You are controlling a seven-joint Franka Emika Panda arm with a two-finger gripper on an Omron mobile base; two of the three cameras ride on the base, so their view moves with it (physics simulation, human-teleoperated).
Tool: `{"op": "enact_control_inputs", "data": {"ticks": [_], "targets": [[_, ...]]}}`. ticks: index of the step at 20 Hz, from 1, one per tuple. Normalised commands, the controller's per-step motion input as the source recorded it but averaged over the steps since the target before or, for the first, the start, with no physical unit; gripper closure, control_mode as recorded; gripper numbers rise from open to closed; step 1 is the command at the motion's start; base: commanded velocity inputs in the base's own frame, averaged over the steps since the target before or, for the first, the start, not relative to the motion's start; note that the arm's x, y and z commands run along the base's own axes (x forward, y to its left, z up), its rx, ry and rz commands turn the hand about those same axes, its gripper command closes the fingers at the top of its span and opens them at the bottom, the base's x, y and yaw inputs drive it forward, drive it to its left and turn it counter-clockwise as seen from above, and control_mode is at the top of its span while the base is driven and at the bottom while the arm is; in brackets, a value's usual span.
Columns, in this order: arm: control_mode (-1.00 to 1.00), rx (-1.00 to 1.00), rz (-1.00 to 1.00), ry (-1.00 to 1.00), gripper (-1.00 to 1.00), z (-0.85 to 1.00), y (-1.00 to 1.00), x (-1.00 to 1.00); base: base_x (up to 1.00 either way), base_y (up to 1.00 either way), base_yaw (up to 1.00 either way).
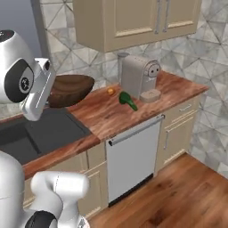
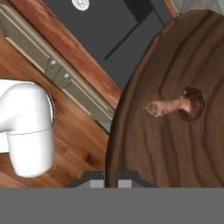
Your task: Pick the mushroom from the sink and place it in the bowl. Then pick the bowl and place it in the microwave. Then close the microwave door and press the start button.
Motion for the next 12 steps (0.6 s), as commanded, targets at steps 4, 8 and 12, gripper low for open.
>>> {"op": "enact_control_inputs", "data": {"ticks": [4,8,12], "targets": [[1.00,0.00,0.00,0.00,1.00,0.00,0.00,0.00,-0.25,-0.21,-0.73],[1.00,0.00,0.00,0.00,1.00,0.00,0.00,0.00,-0.29,-0.35,-0.69],[1.00,0.00,0.00,0.00,1.00,0.00,0.00,0.00,-0.24,-0.41,-0.65]]}}
